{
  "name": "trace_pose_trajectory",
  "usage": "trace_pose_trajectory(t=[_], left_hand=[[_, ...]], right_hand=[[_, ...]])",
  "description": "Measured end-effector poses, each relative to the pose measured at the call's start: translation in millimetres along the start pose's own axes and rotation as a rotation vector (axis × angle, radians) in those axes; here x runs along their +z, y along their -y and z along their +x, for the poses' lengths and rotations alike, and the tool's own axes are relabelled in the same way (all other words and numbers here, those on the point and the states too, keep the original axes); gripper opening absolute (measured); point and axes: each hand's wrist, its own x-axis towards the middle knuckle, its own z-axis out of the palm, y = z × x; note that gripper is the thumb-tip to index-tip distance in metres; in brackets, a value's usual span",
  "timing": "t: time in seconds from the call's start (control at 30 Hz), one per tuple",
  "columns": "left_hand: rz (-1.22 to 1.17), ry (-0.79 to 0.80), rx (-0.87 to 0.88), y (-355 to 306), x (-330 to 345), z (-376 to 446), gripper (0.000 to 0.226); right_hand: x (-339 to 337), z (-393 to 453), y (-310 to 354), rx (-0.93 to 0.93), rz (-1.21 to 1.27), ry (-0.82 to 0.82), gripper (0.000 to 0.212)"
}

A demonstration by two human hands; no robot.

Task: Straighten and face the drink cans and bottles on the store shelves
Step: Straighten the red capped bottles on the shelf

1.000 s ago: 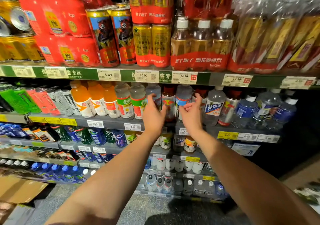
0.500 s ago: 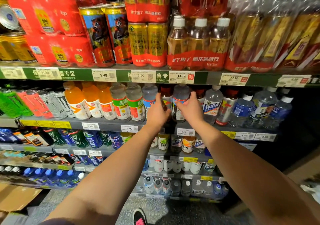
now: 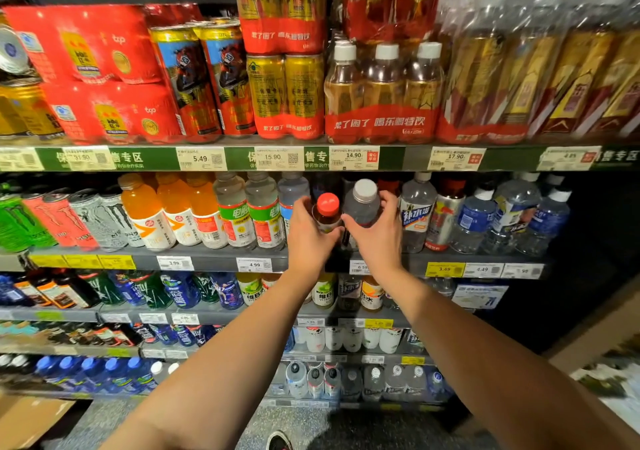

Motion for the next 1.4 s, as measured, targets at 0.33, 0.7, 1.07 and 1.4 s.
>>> trace_pose_trajectory(t=[0.33,0.7,1.07,1.4], left_hand=[[-0.189,-0.065,-0.112,14,-11,-21,0.056],[-0.499,-0.275,-0.262,20,-49,-18,0.04],[-0.521,-0.315,-0.299,25,-79,-17,0.046],[-0.559,-0.244,-0.255,14,-76,-24,0.04]], right_hand=[[-5,-4,2,0.03,0.015,0.078,0.079],[21,19,15,0.133,0.121,0.191,0.058],[57,16,3,0.209,0.081,0.356,0.053],[53,11,-14,0.331,0.134,0.421,0.073]])
